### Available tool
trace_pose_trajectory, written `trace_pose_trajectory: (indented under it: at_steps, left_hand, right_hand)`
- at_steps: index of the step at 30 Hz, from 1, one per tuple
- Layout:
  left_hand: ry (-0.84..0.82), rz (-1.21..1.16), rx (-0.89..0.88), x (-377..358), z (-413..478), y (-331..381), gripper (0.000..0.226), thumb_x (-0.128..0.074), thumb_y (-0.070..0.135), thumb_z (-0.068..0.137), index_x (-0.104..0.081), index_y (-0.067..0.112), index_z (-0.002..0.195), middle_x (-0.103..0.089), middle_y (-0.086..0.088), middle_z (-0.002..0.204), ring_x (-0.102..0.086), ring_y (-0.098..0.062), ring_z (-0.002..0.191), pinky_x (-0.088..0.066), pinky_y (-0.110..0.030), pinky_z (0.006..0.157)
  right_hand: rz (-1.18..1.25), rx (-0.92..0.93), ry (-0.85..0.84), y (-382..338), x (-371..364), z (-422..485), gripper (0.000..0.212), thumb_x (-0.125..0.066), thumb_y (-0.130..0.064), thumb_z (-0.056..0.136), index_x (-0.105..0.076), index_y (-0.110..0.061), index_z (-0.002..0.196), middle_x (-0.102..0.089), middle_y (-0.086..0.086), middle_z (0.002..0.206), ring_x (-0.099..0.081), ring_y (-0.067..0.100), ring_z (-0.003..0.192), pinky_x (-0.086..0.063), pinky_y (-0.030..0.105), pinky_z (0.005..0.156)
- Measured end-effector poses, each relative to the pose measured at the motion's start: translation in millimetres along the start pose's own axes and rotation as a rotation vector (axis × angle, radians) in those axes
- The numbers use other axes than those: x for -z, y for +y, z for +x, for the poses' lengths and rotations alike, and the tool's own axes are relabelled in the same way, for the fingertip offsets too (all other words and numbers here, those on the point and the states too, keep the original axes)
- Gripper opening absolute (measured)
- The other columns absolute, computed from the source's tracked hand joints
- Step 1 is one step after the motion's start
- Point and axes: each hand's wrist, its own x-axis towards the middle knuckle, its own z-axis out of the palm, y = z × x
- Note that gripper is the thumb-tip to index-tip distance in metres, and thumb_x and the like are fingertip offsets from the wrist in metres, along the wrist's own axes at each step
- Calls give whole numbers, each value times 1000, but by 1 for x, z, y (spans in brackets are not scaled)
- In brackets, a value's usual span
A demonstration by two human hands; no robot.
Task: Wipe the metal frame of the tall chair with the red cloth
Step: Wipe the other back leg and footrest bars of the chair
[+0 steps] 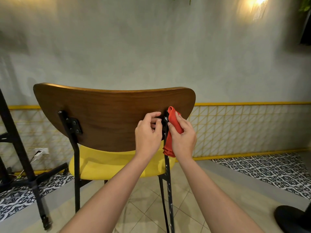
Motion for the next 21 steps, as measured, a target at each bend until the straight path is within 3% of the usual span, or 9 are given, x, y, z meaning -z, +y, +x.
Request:
trace_pose_trajectory:
  at_steps: [4, 8, 13, 15, 19, 21]
  left_hand:
    - [4, -12, 26, 1, -1, 0, 20, -51, 18, 94, -60, 27, 110, -65, 7, 93, -59, -6, 85, -48, -14, 68]
    - [29, 10, 28, 3, -3, 0, 20, -52, 17, 94, -61, 22, 110, -62, 5, 88, -55, -2, 72, -45, -12, 61]
    - [43, 77, -3, 7, -6, -4, 22, -52, 15, 92, -61, 20, 112, -55, 5, 93, -53, -6, 76, -41, -10, 64]
    - [32, 88, -13, 8, -7, -4, 24, -53, 16, 92, -60, 21, 114, -53, 5, 95, -53, -7, 79, -41, -11, 66]
    - [27, 91, -20, 9, -7, -3, 26, -53, 17, 92, -59, 20, 117, -52, 5, 98, -52, -8, 80, -41, -12, 67]
    - [31, 87, -13, 10, -7, -3, 26, -53, 18, 93, -59, 21, 117, -52, 5, 99, -52, -7, 81, -41, -10, 67]
  right_hand:
    - [-99, -50, -57, 7, 5, -5, 40, -68, -24, 83, -62, -29, 122, -63, -10, 119, -52, -2, 100, -33, 4, 75]
    - [-212, -104, -142, 17, 11, -10, 40, -66, -29, 85, -60, -31, 124, -63, -9, 118, -56, 9, 103, -39, 19, 78]
    - [-290, -104, -204, 17, 19, -8, 38, -63, -31, 87, -59, -34, 124, -63, -10, 116, -55, 9, 99, -39, 21, 77]
    - [-249, -60, -143, 9, 20, -7, 38, -63, -30, 87, -58, -35, 125, -61, -11, 117, -55, 7, 101, -40, 19, 78]
    - [-168, 119, -24, -12, 14, -4, 40, -64, -28, 87, -58, -34, 125, -56, -12, 123, -48, -3, 105, -33, 1, 75]
    - [-244, 219, -21, -17, 12, -3, 41, -65, -25, 87, -58, -33, 126, -55, -7, 125, -50, 3, 107, -35, 8, 77]
